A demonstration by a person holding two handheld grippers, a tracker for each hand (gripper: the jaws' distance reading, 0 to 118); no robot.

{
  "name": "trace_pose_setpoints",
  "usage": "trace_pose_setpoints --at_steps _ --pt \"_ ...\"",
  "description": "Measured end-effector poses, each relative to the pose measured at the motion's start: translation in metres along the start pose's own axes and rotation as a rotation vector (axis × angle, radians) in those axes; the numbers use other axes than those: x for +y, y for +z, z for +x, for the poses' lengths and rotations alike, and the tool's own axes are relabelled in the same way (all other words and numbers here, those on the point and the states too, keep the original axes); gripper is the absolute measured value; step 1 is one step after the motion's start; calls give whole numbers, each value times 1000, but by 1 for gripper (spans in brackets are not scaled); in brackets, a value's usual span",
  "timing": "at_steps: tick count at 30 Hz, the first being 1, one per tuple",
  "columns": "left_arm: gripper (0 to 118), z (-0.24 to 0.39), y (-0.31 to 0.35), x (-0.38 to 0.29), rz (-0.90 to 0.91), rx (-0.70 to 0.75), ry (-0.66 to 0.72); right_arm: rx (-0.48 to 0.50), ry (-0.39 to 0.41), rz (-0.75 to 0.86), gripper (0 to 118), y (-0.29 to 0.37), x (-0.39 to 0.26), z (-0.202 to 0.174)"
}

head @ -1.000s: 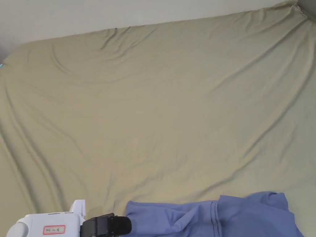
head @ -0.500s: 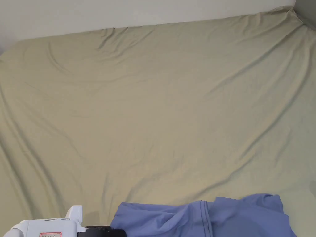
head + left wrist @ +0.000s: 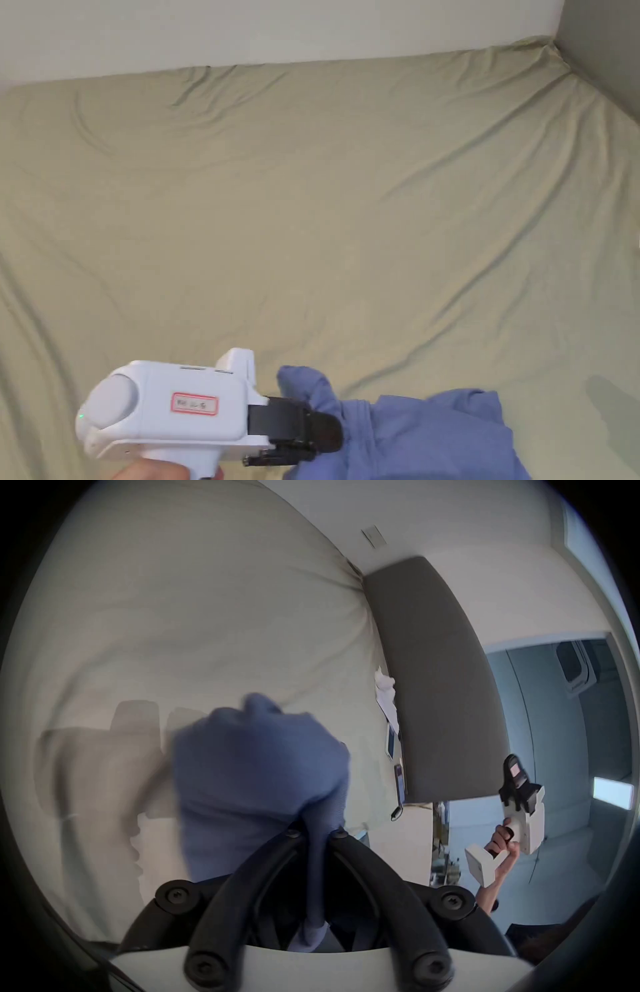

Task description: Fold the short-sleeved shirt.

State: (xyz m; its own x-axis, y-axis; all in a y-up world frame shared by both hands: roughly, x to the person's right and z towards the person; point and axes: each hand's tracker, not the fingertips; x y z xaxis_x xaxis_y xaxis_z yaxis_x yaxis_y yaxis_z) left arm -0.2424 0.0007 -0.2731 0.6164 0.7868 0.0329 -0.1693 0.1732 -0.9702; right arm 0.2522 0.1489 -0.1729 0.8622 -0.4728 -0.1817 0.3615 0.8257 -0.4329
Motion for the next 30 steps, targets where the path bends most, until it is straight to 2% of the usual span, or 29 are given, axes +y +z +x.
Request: trace_pose_setpoints --at_steps 2,6,8,15,16,17,18,21,22,24,25,26,28,30 --pt "7 19 -40 1 -48 26 -57 -4 -2 8 1 8 2 8" --pt "7 35 -113 2 -112 11 -53 -25 -9 22 1 22 3 22" --pt "7 37 -143 -1 -149 66 -63 -40 -17 23 1 28 2 28" --pt "8 22 -179 -8 -158 155 -86 -80 -10 8 1 39 1 42" --pt "14 19 -178 -6 -152 143 -61 -83 -12 10 1 40 1 43" --pt "28 14 -177 -6 -151 121 -29 -84 -16 10 1 40 1 45" --pt "58 12 -175 -5 -161 79 -16 -83 -21 9 1 40 0 46" --pt "114 18 -156 -11 -112 -51 -6 -85 -31 10 1 40 -1 49" --pt "118 20 -148 -12 -91 -61 -7 -86 -34 11 1 41 -3 51" --pt "117 20 -134 -11 -50 -31 -30 -87 -42 9 1 42 -4 55" --pt "111 24 -129 -14 -25 -7 -49 -90 -47 8 1 42 -5 57" --pt "101 23 -125 -14 3 23 -74 -92 -50 6 1 42 -6 59" --pt "57 19 -123 -13 34 46 -115 -97 -56 1 1 43 -7 63" --pt "41 16 -128 -17 30 12 -86 -98 -64 4 1 46 -8 67"
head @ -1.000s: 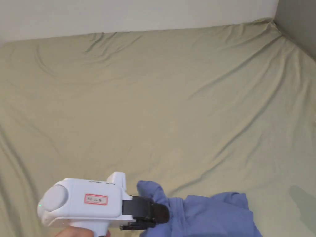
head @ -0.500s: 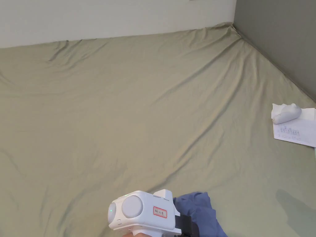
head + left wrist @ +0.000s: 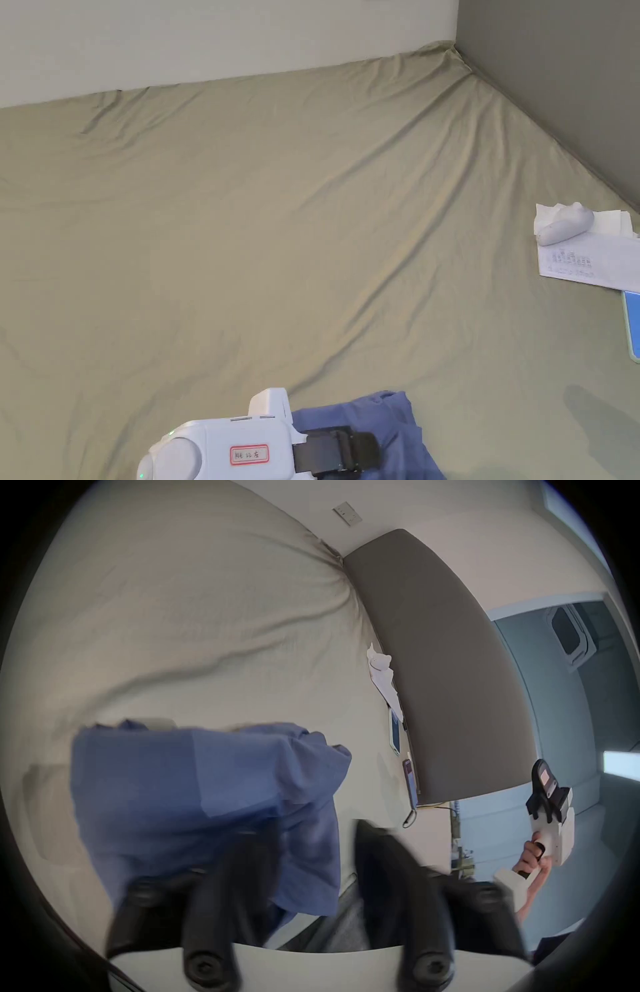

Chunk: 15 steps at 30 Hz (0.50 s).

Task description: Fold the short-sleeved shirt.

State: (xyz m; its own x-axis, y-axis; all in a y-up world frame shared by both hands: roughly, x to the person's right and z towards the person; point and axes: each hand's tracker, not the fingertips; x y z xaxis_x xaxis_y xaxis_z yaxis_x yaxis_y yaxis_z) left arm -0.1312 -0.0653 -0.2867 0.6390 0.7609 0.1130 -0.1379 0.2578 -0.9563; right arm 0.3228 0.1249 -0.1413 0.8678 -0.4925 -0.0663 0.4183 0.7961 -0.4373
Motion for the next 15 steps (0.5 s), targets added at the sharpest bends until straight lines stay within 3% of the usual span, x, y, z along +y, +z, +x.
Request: trace_pose_setpoints --at_steps 1,2,3,5,11,15 --pt "35 -1 -7 -2 -37 -23 48 -1 -4 0 1 0 0 2" --pt "19 -1 -16 -5 -78 -33 65 -5 -8 2 1 1 0 4" --pt "15 1 -25 -9 -101 -30 60 -7 -10 1 1 0 0 6" --pt "15 7 -47 -16 -142 -19 -3 -14 -17 2 1 1 0 10" --pt "3 13 -106 -23 -211 -2 15 -37 -18 5 1 10 1 18" --pt "2 17 -112 -18 -220 -16 12 -44 -24 0 1 13 1 21"
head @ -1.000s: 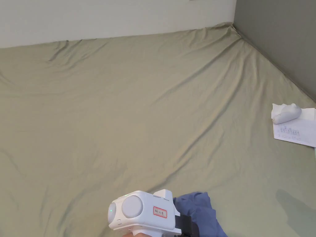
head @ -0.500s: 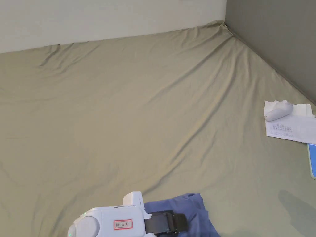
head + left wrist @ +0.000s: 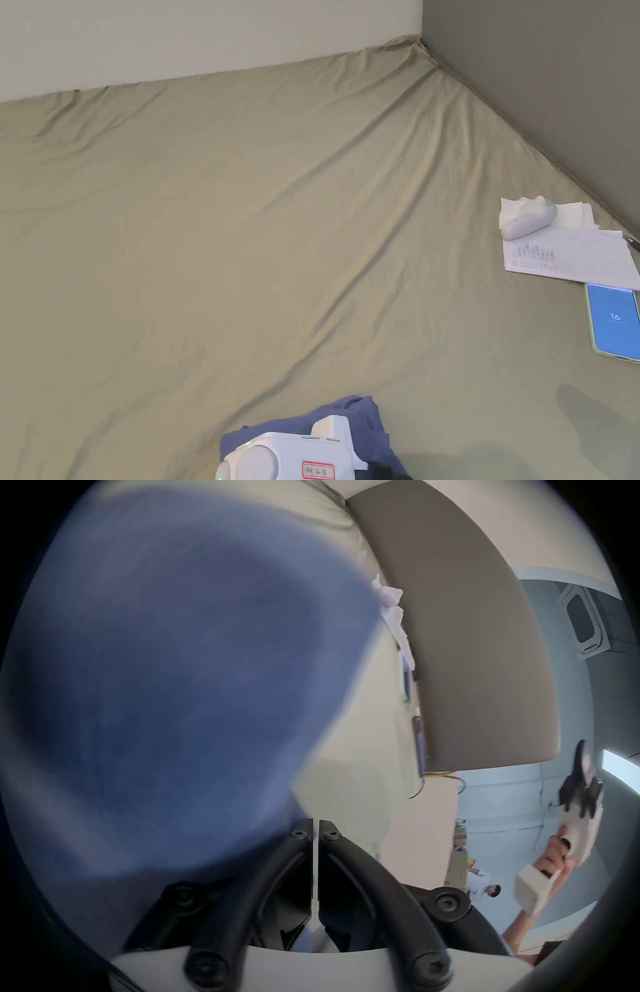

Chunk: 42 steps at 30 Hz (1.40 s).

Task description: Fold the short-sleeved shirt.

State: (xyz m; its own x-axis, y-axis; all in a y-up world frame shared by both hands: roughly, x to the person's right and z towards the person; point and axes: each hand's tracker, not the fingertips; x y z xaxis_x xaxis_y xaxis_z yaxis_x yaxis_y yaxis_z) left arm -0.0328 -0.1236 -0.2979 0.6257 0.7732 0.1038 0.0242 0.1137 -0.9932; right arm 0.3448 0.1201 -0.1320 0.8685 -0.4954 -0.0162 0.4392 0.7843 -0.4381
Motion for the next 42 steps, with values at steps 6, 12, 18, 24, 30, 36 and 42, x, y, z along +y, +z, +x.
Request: trace_pose_setpoints --at_steps 6,12,18,24,30,36,42 --pt "2 27 111 14 286 -230 -52 127 -24 -156 1 -42 -19 0" --pt "2 10 248 7 572 -15 -131 435 -172 -608 1 -168 -99 -24" --pt "2 -29 303 -31 590 -10 14 418 -86 -938 1 -257 -169 -39" --pt "2 -57 284 -56 479 -111 112 338 -69 -995 1 -282 -182 -35" --pt "4 -58 244 -57 382 -153 132 375 -8 -1006 2 -288 -186 -24" --pt "110 -73 219 -43 277 -85 93 386 -62 -1001 2 -284 -190 -21" --pt "118 -94 184 -26 226 -90 137 406 -115 -996 2 -285 -193 -12"
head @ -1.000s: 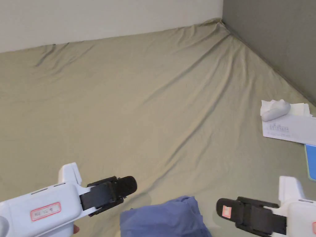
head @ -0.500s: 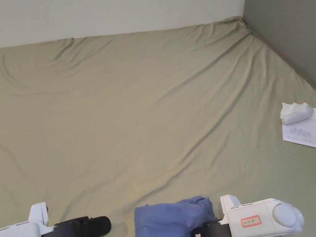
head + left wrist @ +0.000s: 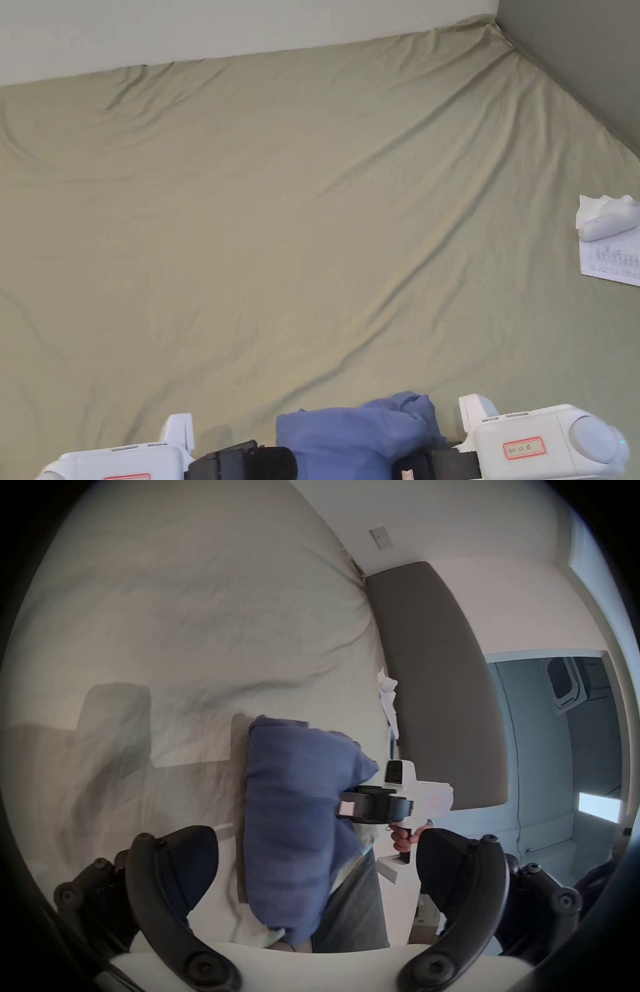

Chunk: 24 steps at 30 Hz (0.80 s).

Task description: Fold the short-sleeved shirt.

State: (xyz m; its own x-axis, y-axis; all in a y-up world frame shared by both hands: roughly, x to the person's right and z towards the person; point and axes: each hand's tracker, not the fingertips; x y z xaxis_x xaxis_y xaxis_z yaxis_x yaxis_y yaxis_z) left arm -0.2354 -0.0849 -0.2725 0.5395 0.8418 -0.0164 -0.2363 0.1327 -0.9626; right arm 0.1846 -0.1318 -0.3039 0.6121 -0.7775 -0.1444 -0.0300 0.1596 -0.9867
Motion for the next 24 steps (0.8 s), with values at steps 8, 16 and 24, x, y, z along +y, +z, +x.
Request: trace_pose_setpoints --at_steps 8,16,24 --pt "113 0 -70 0 -135 -29 -3 26 -2 13 2 1 -3 5" --pt "31 5 -65 15 -192 59 -42 32 -27 31 2 3 -8 0" --pt "31 1 0 54 -221 15 -131 150 54 148 1 36 12 -46"
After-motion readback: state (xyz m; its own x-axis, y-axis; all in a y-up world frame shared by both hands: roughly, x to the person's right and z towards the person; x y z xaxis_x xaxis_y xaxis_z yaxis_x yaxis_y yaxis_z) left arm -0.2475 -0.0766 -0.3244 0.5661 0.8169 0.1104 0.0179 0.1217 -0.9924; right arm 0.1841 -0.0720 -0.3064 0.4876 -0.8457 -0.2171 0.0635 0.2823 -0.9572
